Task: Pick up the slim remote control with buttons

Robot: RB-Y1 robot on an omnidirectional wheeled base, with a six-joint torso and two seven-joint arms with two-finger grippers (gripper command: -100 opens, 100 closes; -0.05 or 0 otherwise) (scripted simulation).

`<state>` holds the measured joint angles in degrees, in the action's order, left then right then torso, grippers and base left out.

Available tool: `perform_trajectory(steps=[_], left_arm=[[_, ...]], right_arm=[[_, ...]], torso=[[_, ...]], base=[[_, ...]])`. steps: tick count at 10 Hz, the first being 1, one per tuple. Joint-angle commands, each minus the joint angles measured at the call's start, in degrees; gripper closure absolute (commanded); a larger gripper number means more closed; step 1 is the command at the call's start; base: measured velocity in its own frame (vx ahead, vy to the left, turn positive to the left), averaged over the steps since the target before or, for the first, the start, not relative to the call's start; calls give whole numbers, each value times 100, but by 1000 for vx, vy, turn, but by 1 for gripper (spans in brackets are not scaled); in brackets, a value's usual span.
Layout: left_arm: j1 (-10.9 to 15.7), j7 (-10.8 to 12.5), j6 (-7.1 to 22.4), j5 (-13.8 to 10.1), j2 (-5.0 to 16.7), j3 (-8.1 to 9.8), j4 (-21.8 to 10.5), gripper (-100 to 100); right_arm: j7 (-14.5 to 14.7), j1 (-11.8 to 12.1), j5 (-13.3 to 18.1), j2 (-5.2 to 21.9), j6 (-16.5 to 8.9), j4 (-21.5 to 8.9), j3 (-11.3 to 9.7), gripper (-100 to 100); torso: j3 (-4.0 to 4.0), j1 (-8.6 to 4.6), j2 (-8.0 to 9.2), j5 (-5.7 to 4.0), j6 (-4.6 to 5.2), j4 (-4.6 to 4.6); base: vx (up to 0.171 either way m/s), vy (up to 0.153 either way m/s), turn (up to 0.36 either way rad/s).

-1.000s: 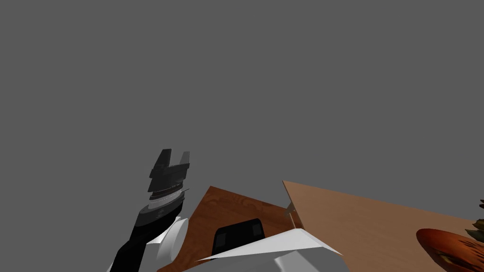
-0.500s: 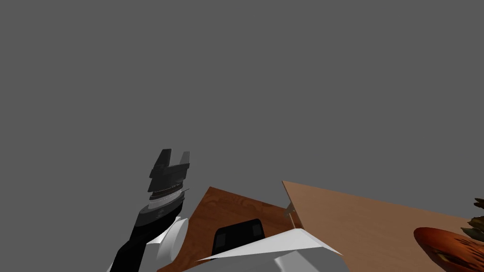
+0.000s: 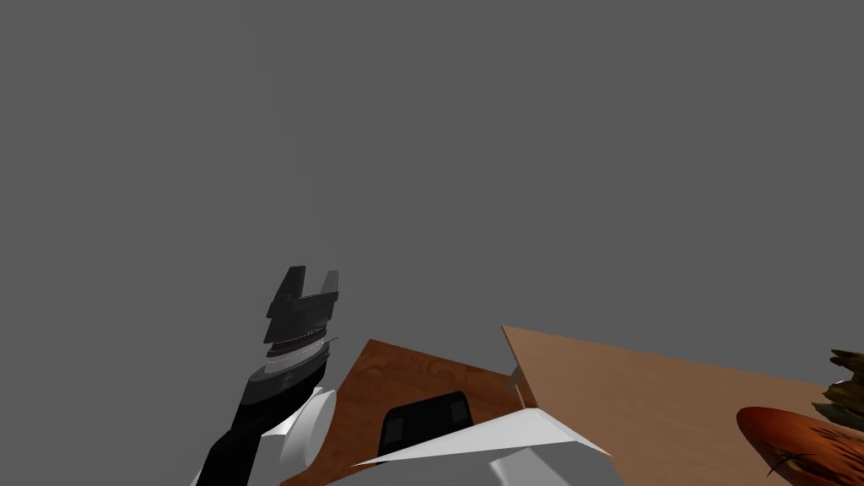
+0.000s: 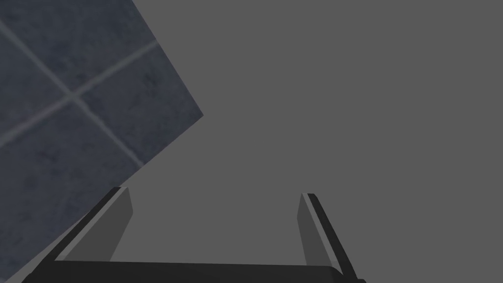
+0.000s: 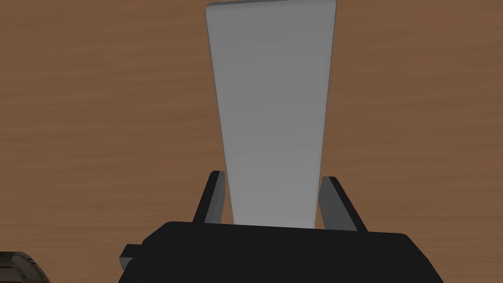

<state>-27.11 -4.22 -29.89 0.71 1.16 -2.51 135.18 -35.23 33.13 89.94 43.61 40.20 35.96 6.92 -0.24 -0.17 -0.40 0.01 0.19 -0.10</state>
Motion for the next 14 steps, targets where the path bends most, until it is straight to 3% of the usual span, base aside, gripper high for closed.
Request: perform_trajectory(steps=[1,2,3,4,5,6,7,8,9,10,11,12,13,14], left_arm=[[0,0,0,0,0,0,0,0],[0,0,0,0,0,0,0,0],[0,0,0,0,0,0,0,0],[0,0,0,0,0,0,0,0],[0,0,0,0,0,0,0,0],[0,0,0,0,0,0,0,0],[0,0,0,0,0,0,0,0],[0,0,0,0,0,0,0,0],[0,0,0,0,0,0,0,0],[0,0,0,0,0,0,0,0],[0,0,0,0,0,0,0,0],[0,0,0,0,0,0,0,0],[0,0,0,0,0,0,0,0],[1,0,0,0,0,0,0,0]], right_arm=[[-38,108,-33,14,-40,180,-36,100],[-137,328,-79,32,-123,405,-122,100],[-137,328,-79,32,-123,471,-122,100],[-236,548,-125,50,-207,676,-209,100],[-236,548,-125,50,-207,763,-209,100],[-335,769,-171,67,-291,973,-296,100],[-335,769,-171,67,-291,1054,-296,100],[-434,989,-216,85,-374,1203,-383,100],[-434,989,-216,85,-374,1345,-383,100],[-533,1210,-262,103,-458,1519,-469,100],[-533,1210,-262,103,-458,1636,-469,100],[-632,1430,-308,121,-542,1863,-556,100],[-688,1388,-232,132,-528,1866,-542,100],[-722,1411,-233,132,-542,1903,-554,0]], torso=[[0,0,0,0,0,0],[3,2,5,-1,-4,3],[4,5,7,-1,0,2],[6,7,8,0,-5,4],[4,7,7,2,0,2],[6,7,8,0,-5,5],[5,7,9,1,-1,3],[7,9,9,1,-5,5],[5,10,8,2,0,2],[6,11,8,3,-6,5],[5,10,7,2,0,3],[6,13,7,4,-5,6],[5,12,7,4,-1,4],[8,14,13,5,-5,6]], base=[[43,-32,-34],[47,-27,-42],[40,-20,-33],[52,-26,-49],[41,-24,-34],[48,-25,-37],[42,-22,-37],[53,-24,-41],[42,-22,-35],[56,-29,-45],[46,-20,-36],[53,-27,-40],[26,-13,-12],[0,0,0]])
